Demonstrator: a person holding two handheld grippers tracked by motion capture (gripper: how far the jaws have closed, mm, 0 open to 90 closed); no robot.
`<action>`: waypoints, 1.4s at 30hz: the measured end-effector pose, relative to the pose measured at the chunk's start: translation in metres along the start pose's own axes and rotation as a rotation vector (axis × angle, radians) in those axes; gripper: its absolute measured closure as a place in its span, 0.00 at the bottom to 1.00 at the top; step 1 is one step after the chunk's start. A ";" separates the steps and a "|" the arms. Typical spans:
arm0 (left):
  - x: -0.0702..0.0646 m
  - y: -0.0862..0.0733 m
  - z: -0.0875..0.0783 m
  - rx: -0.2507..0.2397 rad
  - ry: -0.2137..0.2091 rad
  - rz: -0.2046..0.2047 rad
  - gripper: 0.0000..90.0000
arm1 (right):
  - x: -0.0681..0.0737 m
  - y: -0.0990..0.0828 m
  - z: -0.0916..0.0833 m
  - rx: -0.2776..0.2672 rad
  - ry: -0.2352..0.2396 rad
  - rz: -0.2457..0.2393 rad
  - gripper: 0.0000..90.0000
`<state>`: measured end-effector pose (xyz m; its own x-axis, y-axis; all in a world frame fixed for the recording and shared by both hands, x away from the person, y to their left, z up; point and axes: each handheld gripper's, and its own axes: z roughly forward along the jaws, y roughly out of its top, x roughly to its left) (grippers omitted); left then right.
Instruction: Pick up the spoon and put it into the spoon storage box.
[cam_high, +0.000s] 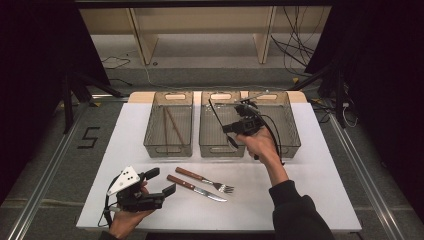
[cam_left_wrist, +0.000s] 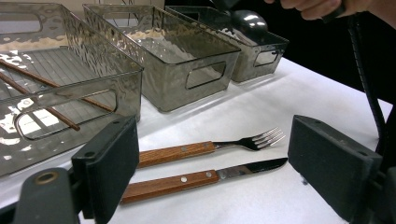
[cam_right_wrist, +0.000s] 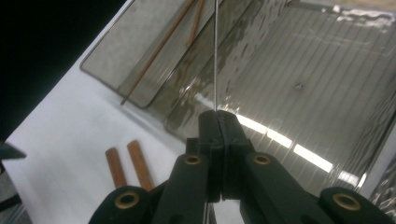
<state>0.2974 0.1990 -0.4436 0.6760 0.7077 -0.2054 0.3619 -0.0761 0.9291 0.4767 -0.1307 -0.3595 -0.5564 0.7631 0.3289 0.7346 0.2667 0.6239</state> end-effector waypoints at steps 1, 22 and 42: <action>0.000 0.000 0.000 0.000 0.001 0.001 0.18 | -0.002 0.002 0.001 -0.005 0.000 0.010 1.00; 0.000 0.000 0.000 -0.003 0.000 0.000 0.18 | -0.030 0.024 0.018 -0.044 -0.094 0.106 1.00; 0.000 0.001 -0.001 -0.008 -0.002 -0.001 0.18 | -0.041 0.018 0.049 0.027 -0.143 0.137 0.99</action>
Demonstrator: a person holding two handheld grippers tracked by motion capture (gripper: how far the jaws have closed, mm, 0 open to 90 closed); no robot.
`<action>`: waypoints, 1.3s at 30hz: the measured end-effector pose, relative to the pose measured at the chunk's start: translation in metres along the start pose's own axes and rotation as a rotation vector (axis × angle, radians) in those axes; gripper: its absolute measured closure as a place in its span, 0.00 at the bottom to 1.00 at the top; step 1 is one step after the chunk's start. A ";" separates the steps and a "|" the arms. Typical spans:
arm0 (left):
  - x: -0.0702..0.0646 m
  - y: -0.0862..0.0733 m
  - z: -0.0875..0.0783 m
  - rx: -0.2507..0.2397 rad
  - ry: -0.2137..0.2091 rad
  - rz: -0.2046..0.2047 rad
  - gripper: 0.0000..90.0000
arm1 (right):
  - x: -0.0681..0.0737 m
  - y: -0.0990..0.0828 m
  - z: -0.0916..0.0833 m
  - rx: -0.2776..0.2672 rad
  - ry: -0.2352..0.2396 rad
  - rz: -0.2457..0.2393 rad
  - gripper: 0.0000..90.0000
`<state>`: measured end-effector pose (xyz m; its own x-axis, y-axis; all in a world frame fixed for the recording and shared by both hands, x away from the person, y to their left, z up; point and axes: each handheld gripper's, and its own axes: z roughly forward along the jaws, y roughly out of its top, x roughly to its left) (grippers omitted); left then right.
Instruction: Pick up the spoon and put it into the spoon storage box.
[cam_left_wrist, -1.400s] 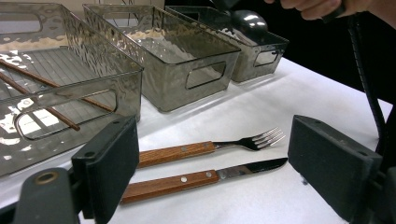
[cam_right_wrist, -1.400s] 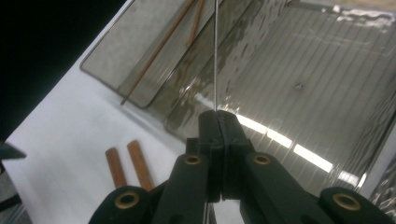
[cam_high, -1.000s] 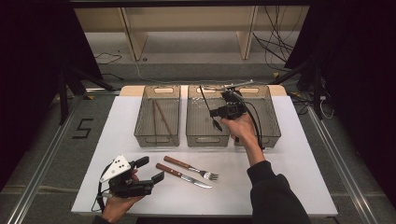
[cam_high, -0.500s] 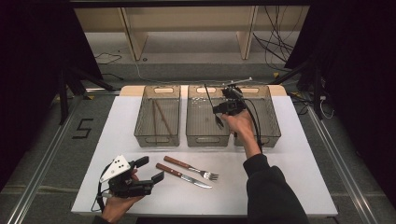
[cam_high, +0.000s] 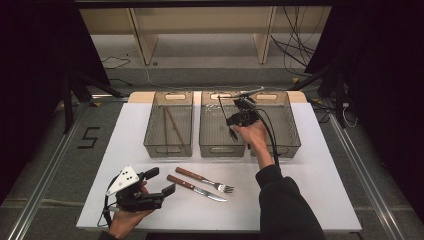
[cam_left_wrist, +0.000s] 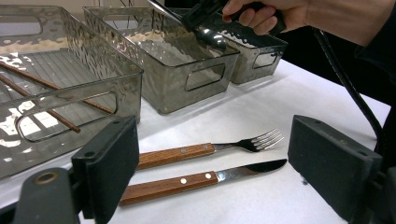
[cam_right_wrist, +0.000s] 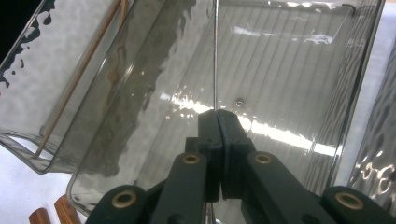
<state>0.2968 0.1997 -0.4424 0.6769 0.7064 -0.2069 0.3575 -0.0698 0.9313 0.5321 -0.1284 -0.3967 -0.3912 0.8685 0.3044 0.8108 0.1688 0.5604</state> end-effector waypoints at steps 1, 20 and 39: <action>0.000 0.000 0.000 0.000 0.000 0.000 0.18 | 0.000 -0.001 0.001 0.001 -0.002 0.002 0.99; 0.000 0.000 0.000 0.003 0.002 0.000 0.18 | 0.013 -0.009 -0.024 -0.036 0.072 -0.102 0.57; 0.004 0.000 -0.002 0.000 0.017 -0.002 0.18 | 0.050 -0.052 -0.050 -0.040 0.194 -0.290 0.42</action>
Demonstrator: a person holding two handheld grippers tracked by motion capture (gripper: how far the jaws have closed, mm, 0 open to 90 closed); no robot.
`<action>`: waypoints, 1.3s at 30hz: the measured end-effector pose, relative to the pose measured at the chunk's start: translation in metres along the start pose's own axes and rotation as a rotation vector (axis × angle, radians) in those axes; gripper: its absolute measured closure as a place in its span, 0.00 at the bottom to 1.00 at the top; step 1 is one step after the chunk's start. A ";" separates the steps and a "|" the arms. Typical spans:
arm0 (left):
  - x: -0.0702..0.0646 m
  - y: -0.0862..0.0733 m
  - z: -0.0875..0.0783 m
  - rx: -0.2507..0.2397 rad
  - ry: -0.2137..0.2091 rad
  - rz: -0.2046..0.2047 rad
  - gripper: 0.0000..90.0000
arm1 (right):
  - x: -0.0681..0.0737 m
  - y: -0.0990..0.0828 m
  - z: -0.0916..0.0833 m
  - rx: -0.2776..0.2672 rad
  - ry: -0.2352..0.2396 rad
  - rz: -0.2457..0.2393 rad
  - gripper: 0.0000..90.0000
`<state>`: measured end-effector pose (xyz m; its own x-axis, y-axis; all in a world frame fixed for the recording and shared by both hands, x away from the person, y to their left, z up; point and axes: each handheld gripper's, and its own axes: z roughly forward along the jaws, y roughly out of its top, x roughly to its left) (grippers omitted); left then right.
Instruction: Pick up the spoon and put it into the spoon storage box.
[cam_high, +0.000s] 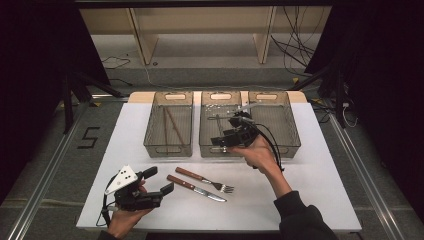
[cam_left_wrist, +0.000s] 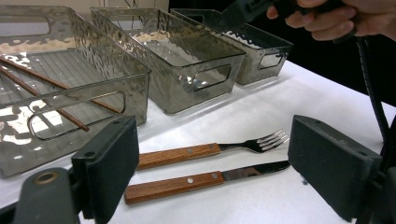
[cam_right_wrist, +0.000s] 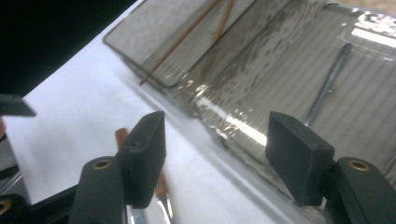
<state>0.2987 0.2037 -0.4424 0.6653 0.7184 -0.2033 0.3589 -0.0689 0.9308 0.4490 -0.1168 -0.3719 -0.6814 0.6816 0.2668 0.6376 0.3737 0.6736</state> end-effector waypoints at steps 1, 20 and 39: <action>0.000 0.000 0.000 0.001 0.000 0.001 0.18 | 0.002 -0.002 0.000 0.003 0.007 -0.009 0.41; 0.001 0.000 -0.001 -0.001 0.005 -0.001 0.18 | 0.035 -0.026 0.017 0.053 0.057 -0.104 0.36; 0.005 0.015 0.013 0.152 -0.044 0.062 0.18 | 0.036 -0.073 -0.007 0.033 0.073 -0.111 0.34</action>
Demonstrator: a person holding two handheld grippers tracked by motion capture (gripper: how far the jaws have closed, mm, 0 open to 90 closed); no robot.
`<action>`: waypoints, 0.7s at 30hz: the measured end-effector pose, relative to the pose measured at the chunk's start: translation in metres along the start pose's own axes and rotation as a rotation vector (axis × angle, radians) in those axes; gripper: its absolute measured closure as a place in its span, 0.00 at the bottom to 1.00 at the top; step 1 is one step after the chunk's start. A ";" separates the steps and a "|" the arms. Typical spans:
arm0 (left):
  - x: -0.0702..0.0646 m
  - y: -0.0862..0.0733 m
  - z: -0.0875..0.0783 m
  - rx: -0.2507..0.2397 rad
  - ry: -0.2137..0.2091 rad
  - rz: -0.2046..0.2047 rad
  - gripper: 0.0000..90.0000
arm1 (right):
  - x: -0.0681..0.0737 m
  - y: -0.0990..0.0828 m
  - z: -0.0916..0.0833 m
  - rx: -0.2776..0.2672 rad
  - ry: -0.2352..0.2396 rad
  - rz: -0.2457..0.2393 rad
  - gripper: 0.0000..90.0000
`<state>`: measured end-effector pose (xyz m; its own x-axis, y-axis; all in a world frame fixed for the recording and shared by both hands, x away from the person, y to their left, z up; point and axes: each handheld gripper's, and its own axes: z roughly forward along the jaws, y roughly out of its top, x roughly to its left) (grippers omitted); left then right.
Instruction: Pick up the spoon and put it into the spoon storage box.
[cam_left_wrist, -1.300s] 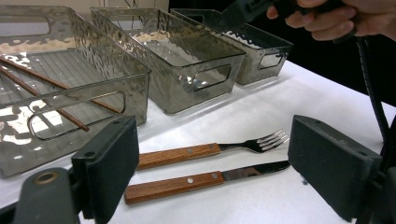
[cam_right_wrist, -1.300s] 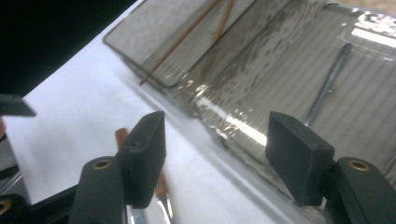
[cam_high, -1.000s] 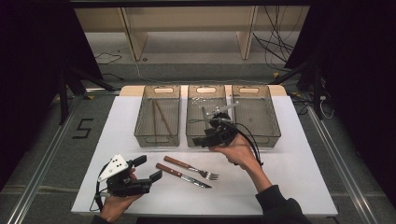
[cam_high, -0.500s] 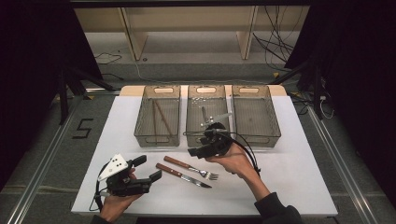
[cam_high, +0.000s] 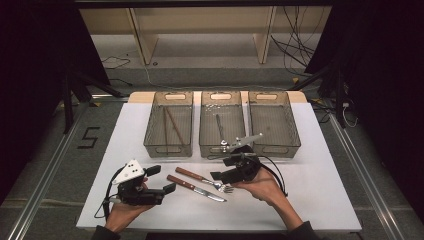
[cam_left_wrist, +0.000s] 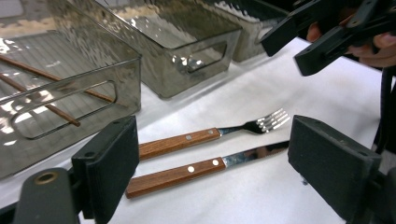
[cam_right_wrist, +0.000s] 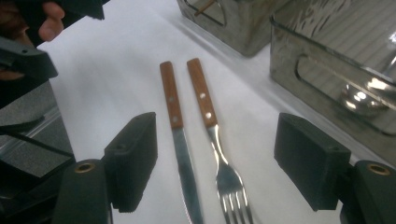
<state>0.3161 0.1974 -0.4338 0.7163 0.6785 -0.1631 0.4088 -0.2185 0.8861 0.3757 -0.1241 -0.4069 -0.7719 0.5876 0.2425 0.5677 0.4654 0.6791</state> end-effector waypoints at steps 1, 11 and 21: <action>0.000 0.002 0.001 0.011 0.000 0.006 0.18 | 0.000 -0.003 -0.002 -0.001 -0.001 0.002 0.33; 0.006 0.014 0.011 0.107 -0.019 0.060 0.18 | -0.004 -0.035 -0.024 -0.071 -0.004 0.035 0.32; 0.006 0.019 0.028 0.216 -0.036 0.130 0.18 | -0.008 -0.065 -0.034 -0.093 -0.016 0.074 0.29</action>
<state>0.3441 0.1780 -0.4296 0.7888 0.6104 -0.0723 0.4205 -0.4500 0.7878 0.3355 -0.1820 -0.4291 -0.7235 0.6293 0.2839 0.5937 0.3574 0.7210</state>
